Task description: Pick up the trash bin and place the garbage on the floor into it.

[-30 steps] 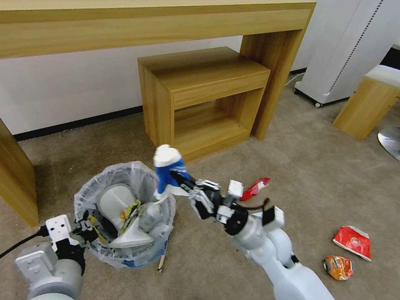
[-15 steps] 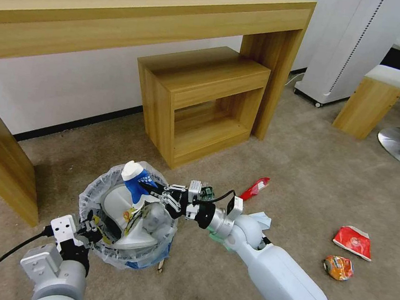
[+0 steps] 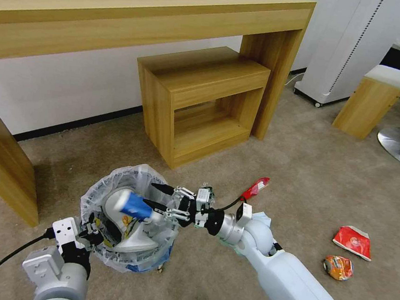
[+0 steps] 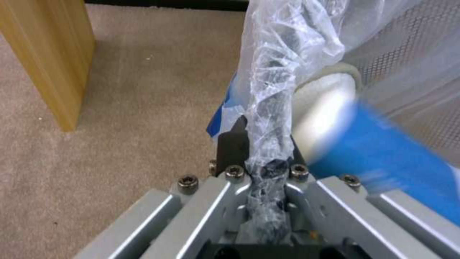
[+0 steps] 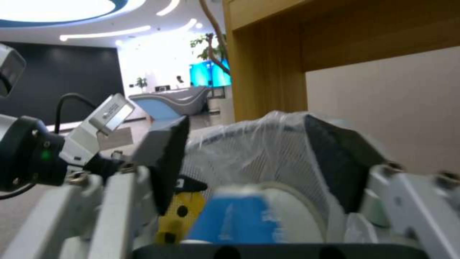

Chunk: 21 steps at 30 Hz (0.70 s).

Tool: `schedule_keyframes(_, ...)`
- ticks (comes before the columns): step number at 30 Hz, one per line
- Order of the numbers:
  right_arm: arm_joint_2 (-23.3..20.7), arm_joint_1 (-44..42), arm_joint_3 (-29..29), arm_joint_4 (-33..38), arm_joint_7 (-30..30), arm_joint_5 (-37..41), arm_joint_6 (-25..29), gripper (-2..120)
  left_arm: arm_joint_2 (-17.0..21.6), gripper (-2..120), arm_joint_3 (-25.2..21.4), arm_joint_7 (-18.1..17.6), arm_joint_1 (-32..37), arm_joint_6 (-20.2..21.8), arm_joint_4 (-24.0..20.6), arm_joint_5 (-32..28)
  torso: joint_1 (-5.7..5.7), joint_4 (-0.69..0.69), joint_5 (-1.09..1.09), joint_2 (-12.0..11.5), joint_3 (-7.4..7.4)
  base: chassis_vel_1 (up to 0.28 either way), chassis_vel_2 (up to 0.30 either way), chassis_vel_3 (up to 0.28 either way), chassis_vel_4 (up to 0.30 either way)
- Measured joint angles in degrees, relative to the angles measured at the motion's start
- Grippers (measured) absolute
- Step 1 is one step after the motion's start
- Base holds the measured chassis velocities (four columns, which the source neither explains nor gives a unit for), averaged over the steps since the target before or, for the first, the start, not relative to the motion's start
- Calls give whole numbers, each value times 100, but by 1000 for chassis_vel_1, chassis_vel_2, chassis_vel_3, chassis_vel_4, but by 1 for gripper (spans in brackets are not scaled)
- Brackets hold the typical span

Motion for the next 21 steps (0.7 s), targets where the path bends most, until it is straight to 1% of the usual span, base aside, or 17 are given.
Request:
schedule_keyframes(3, -37, -144, 149, 159, 119, 76, 2, 82, -6, 0, 10, 5, 42, -17, -1, 39, 0, 1, 1, 0, 0, 0, 0, 0, 0)
schedule_keyframes(4, -58, -207, 200, 238, 273, 141, 2, 86, -6, 0, 7, 5, 53, -21, -2, 41, 0, 1, 1, 0, 0, 0, 0, 0, 0)
schedule_keyframes(5, -58, -207, 200, 238, 273, 141, 2, 86, -6, 0, 7, 5, 53, -21, -2, 41, 0, 1, 1, 0, 0, 0, 0, 0, 0)
schedule_keyframes(6, -97, -315, 268, 396, 572, 276, -27, 92, -7, 0, -9, 9, 65, -22, -2, 40, 0, 0, 0, 0, 0, 0, 0, 0, 0)
schedule_keyframes(8, -155, -483, 399, 641, 1092, 475, -108, 99, 6, 0, -106, 13, 45, -22, -2, -16, 0, 0, 0, 0, 0, 0, 0, 0, 0)
schedule_keyframes(9, -155, -483, 399, 641, 1092, 475, -108, 99, 6, 0, -106, 13, 45, -22, -2, -16, 0, 0, 0, 0, 0, 0, 0, 0, 0)
schedule_keyframes(12, -203, -734, 640, 973, 2074, 669, -212, 100, 103, 0, -381, 2, -60, 20, -3, -250, 0, 0, 0, 0, 0, 0, 0, 0, 0)
schedule_keyframes(13, -203, -734, 640, 973, 2074, 669, -212, 100, 103, 0, -381, 2, -60, 20, -3, -250, 0, 0, 0, 0, 0, 0, 0, 0, 0)
schedule_keyframes(14, -208, -801, 718, 1057, 2429, 716, -285, 100, 142, 0, -467, -9, -87, 41, -3, -330, 0, 0, -1, 0, 0, 0, 0, 0, 0)
schedule_keyframes(16, -70, -985, 1008, 1251, 3495, 791, -629, 100, 221, 0, -641, -66, -119, 101, -3, -594, 0, -1, 0, 0, 0, 0, 0, 0, 0)
schedule_keyframes(17, -70, -985, 1008, 1251, 3495, 791, -629, 100, 221, 0, -641, -66, -119, 101, -3, -594, 0, -1, 0, 0, 0, 0, 0, 0, 0)
schedule_keyframes(18, 12, -1029, 1081, 1283, 3834, 852, -753, 100, 239, 0, -684, -83, -121, 129, -3, -693, 0, 0, 0, 0, 0, 0, 0, 0, 0)
schedule_keyframes(19, 110, -1083, 1168, 1305, 4343, 996, -931, 100, 263, 0, -754, -83, -125, 152, -3, -772, 0, 0, -2, 0, 0, 0, 0, 0, 0)
schedule_keyframes(20, 156, -1112, 1214, 1317, 4674, 1087, -1064, 100, 289, 0, -836, -91, -133, 161, -3, -808, 0, 0, -1, 0, 0, 0, 0, 0, 0)
schedule_keyframes(21, 216, -1149, 1273, 1319, 5061, 1189, -1226, 100, 329, 0, -992, -115, -156, 166, -3, -848, 0, 0, 0, 0, 0, 0, 0, 0, 0)
